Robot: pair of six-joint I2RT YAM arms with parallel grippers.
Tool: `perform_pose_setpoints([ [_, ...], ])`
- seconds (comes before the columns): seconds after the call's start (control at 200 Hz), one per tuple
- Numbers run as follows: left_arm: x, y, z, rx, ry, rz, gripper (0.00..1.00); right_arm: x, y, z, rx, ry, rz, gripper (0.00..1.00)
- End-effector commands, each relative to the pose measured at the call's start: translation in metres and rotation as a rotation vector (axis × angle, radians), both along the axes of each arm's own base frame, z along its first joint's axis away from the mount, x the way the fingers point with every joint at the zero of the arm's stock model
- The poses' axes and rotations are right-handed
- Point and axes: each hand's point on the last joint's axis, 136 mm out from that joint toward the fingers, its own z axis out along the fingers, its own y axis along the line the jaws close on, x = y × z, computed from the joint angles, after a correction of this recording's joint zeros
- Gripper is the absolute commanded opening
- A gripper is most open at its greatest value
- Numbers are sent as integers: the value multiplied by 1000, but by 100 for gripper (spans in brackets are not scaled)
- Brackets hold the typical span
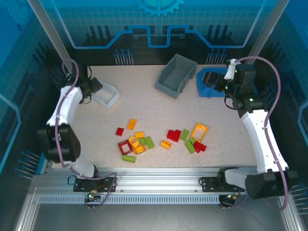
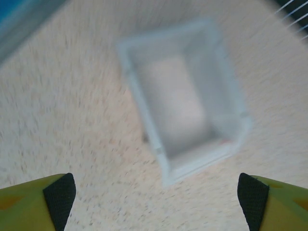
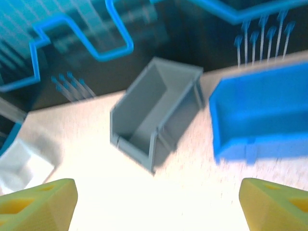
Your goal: Sort the legos into containers by color
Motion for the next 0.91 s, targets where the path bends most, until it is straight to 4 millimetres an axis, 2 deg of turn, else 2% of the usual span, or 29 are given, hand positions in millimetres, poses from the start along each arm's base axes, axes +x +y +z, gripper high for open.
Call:
perform_pose_setpoints([
  [0.0, -4, 1, -14, -77, 110, 19, 89, -18, 23, -2, 75, 76, 90, 88],
  [0.115, 10, 10, -34, -63, 171, 23, 87, -18, 33, -14, 95, 120, 108, 88],
  [0.27, 27, 15, -59, -52, 215, 2, 78, -13, 43, -29, 109, 166, 112, 85],
  [0.48, 44, 10, -76, -78, 211, -54, 62, -2, 50, -36, 104, 177, 106, 84],
  [0.535, 44, 10, -80, -82, 225, -57, 61, 3, 49, -39, 99, 182, 98, 84],
  [0.715, 43, 8, -85, -76, 228, -74, 54, 35, 52, -54, 79, 220, 76, 81],
  [0.9, 46, 0, -91, -73, 229, -129, 38, 80, 60, -77, 46, 277, 47, 75],
])
